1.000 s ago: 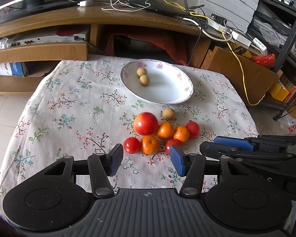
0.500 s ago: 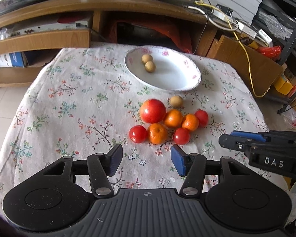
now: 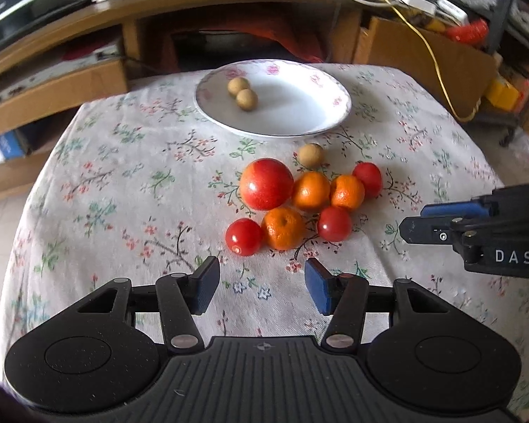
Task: Organize fruits
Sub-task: 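Withdraw both open tools from the bowl back toward the remaining fruits, then grasp a red tomato with the right tool while the left tool grasps a tangerine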
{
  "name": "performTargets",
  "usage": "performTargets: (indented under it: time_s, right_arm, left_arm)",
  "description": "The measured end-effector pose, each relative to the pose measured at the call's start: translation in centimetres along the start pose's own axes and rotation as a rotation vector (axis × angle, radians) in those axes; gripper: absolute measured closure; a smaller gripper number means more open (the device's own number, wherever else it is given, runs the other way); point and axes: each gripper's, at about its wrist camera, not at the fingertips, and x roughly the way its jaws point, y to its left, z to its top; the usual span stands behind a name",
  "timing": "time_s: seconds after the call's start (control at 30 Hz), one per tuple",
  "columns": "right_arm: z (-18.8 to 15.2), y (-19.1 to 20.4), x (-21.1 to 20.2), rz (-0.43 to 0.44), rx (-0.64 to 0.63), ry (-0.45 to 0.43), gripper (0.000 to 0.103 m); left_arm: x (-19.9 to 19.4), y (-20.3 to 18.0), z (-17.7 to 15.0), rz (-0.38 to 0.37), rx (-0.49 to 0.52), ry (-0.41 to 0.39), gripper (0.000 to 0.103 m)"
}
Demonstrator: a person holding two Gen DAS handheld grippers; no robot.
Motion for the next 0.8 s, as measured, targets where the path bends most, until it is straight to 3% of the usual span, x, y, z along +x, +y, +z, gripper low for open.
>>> performTargets:
  time_s: [0.3, 0.57, 0.8]
  right_arm:
    - [0.0, 0.0, 1.0, 0.013, 0.013, 0.029, 0.082]
    - [0.2, 0.2, 2.3, 0.028, 0.014, 0.054, 0.082]
    - [0.4, -0.5, 2.6, 0.033, 0.043, 0.061, 0.082]
  left_arm:
    - [2.8, 0.5, 1.1, -0.087, 0.088, 0.04, 0.044]
    - [3.6, 1.4, 2.3, -0.12, 0.086, 0.032, 0.039]
    - [3.6, 0.9, 3.0, -0.141, 0.228, 0.039, 0.04]
